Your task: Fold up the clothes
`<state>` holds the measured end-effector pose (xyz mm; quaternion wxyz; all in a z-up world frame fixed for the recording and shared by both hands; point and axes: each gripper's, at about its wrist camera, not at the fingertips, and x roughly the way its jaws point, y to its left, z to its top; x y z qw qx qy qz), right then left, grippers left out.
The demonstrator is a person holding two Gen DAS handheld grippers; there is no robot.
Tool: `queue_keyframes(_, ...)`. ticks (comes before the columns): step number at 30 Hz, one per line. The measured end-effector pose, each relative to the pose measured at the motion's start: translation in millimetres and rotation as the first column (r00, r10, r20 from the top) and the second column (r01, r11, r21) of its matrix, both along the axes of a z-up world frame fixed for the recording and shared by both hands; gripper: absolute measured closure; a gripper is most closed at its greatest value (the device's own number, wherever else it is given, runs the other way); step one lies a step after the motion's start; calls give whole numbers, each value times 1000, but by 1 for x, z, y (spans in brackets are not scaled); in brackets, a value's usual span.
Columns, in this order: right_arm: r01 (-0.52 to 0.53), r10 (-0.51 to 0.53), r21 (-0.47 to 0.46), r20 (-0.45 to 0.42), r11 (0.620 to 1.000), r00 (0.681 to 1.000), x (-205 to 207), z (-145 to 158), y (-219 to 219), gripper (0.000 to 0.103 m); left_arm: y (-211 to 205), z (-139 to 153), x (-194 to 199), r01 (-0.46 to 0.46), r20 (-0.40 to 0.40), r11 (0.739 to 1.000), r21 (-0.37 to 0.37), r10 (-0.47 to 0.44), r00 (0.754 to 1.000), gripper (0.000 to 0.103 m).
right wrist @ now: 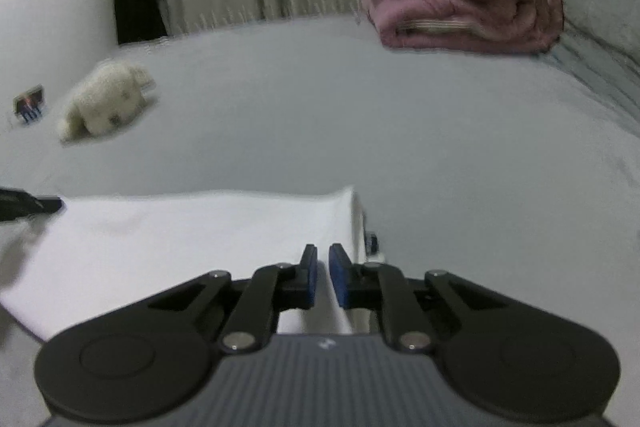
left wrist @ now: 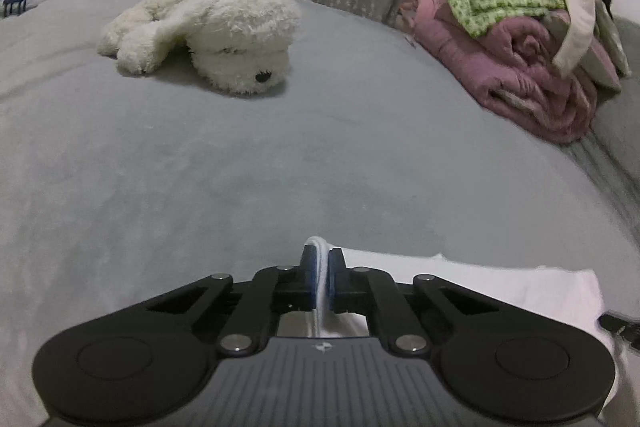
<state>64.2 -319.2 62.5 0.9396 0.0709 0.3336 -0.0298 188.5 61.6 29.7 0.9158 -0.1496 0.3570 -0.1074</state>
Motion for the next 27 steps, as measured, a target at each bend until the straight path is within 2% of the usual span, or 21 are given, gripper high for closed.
queue_keyframes(3, 24, -24, -4, -20, 1000, 1000, 4, -10, 3, 95, 6, 6, -2, -27, 32, 999, -26, 28, 999, 99)
queue_keyframes(8, 33, -33, -37, -10, 999, 999, 3, -14, 10, 94, 2, 3, -2, -23, 53, 999, 23, 22, 998, 99)
queue_keyframes(10, 28, -32, -72, -56, 997, 998, 9, -23, 12, 95, 0, 2, -2, -22, 62, 999, 42, 19, 998, 99)
queue_keyframes(12, 31, -35, -68, -62, 997, 997, 13, -25, 12, 95, -1, -1, -1, -16, 51, 998, 59, 13, 999, 98)
queue_keyframes(14, 36, -40, -66, -71, 997, 997, 15, -23, 12, 95, 3, 0, -1, -19, 41, 999, 47, 17, 999, 93)
queue_keyframes(16, 48, -51, -55, -67, 997, 996, 12, -17, 11, 95, 9, 10, -7, -42, 69, 999, 24, 40, 997, 93)
queue_keyframes(18, 52, -56, -55, -70, 997, 996, 4, -12, 11, 94, 13, 25, -16, -69, 105, 997, 44, 64, 992, 93)
queue_keyframes(21, 55, -63, -79, -103, 995, 993, -9, -9, 10, 89, 8, 46, -37, -67, 170, 988, 141, 43, 985, 93)
queue_keyframes(27, 55, -68, -75, -178, 996, 982, -34, -4, 8, 82, -21, 59, -84, -5, 90, 977, 213, -14, 996, 92)
